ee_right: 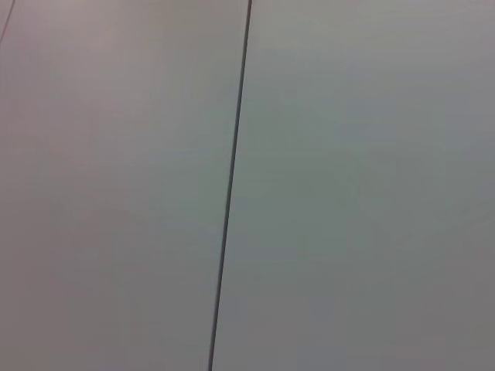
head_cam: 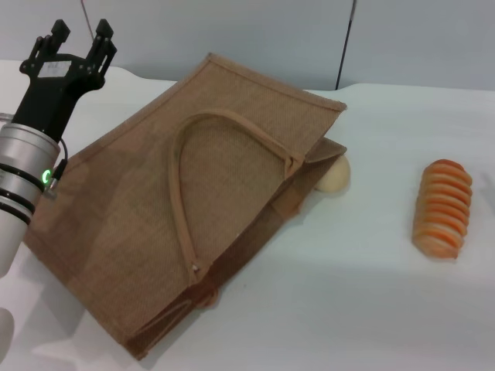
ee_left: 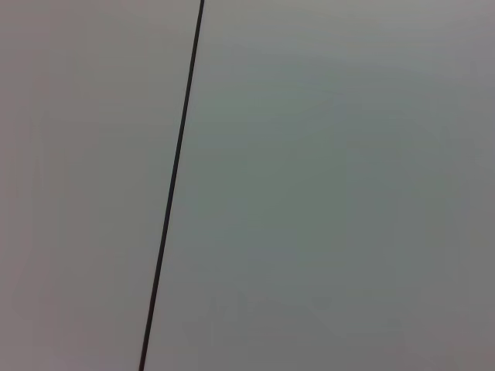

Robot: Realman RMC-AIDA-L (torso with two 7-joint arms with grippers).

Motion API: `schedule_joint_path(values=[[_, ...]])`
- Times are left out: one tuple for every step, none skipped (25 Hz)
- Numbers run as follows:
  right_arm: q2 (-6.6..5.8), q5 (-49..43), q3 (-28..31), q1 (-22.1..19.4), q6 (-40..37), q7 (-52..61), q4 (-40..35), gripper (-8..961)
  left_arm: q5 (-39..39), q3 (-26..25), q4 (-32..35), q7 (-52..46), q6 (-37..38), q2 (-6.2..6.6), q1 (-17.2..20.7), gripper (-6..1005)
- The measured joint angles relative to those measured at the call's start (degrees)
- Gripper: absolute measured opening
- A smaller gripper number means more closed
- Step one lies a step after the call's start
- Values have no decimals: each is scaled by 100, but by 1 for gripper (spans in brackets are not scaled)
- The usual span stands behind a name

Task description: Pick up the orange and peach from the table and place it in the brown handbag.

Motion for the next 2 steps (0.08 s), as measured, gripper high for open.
schedule_joint_path(values=[[0, 0, 1, 3, 5, 0, 5, 696, 0, 1, 0, 1, 0, 1, -5, 714], [0, -3, 2, 11, 7, 2, 12, 696, 0, 2, 0, 1, 0, 1, -9, 714]])
